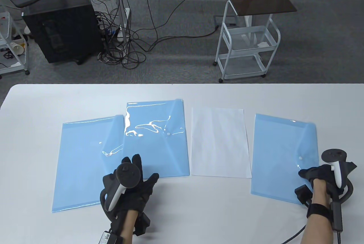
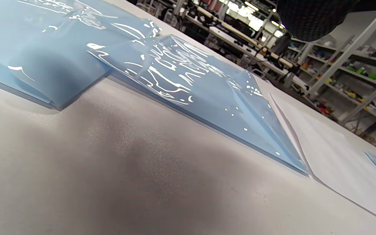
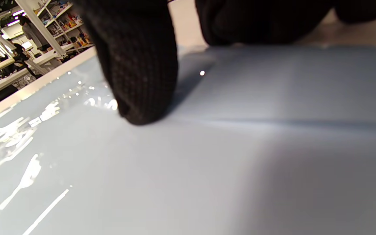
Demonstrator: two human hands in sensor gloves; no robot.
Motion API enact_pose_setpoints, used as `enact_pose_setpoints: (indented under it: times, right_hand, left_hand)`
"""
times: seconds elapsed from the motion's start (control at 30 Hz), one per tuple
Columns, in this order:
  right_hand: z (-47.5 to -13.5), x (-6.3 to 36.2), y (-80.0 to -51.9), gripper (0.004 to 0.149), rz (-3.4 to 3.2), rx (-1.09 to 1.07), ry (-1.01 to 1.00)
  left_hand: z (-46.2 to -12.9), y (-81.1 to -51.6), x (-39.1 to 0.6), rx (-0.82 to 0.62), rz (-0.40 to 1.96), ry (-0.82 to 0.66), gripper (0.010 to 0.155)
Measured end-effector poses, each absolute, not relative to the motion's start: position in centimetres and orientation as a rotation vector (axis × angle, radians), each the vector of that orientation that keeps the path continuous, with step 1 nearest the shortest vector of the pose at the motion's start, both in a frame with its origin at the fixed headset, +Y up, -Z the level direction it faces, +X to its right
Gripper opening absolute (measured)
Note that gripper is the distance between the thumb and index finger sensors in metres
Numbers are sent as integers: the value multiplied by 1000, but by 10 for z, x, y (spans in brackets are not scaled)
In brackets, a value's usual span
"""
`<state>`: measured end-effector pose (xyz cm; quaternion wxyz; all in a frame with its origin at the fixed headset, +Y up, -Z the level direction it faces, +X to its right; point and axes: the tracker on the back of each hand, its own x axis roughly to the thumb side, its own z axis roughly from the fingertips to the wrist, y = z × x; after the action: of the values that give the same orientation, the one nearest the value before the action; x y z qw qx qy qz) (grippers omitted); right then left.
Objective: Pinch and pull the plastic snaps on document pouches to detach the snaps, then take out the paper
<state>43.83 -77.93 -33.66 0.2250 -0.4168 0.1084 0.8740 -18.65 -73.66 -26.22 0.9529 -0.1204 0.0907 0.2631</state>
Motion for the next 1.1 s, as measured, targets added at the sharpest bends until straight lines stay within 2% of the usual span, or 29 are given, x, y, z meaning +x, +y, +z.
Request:
enact_pose_setpoints:
  times: [0.1, 0.3, 0.6, 0.93, 1.1]
  right_hand:
    - [-335, 430, -777, 89, 2440, -1137, 331]
    - [-337, 423, -775, 102, 2541, -1144, 338]
    - [-339, 435, -778, 101, 2457, -1147, 324]
    - [-340, 439, -780, 86, 2374, -1136, 349]
    - [-341, 434, -776, 86, 2448, -1149, 318]
  left_hand:
    - [-262, -736, -188, -241, 547, 181, 90]
    - [-265, -735, -185, -244, 542, 171, 90]
    - [-266, -737, -182, -255, 548, 169, 90]
    - [-265, -736, -185, -249, 564, 167, 90]
    - [-266, -736, -186, -252, 575, 167, 90]
